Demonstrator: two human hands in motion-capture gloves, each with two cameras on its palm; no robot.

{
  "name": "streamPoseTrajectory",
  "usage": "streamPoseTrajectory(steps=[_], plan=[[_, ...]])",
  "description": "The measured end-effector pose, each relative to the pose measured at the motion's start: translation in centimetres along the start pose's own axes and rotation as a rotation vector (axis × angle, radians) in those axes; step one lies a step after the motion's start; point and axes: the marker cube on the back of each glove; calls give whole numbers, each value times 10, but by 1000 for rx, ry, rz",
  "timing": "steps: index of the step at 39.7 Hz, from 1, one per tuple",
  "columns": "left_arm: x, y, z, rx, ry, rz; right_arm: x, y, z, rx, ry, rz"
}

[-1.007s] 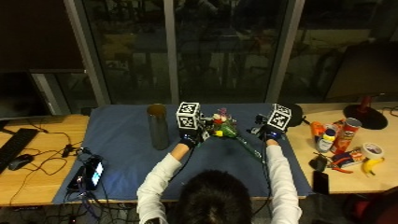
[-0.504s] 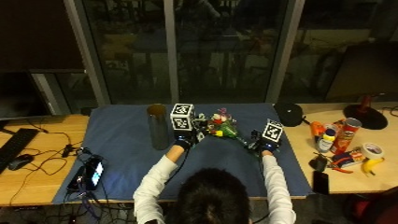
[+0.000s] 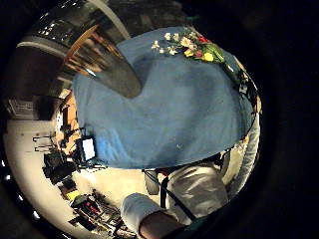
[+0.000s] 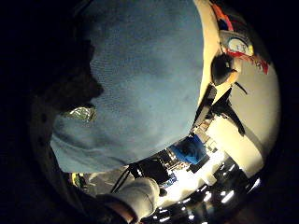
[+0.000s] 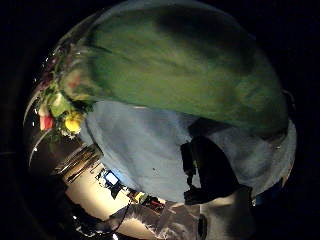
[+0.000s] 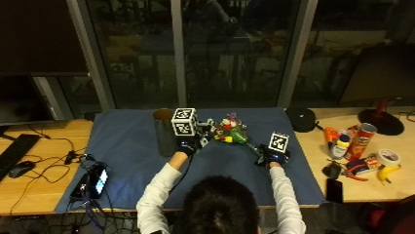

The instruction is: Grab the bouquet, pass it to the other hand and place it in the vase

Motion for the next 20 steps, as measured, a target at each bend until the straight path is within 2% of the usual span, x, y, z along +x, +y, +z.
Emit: streamPoseTrajectory(steps=[10,20], plan=[[-5,-3,0,-3,9,-21,-5,2,5,-1,66,-17],[-9,-1,6,-39,-13,-38,-12,-2,3,77,76,-66]])
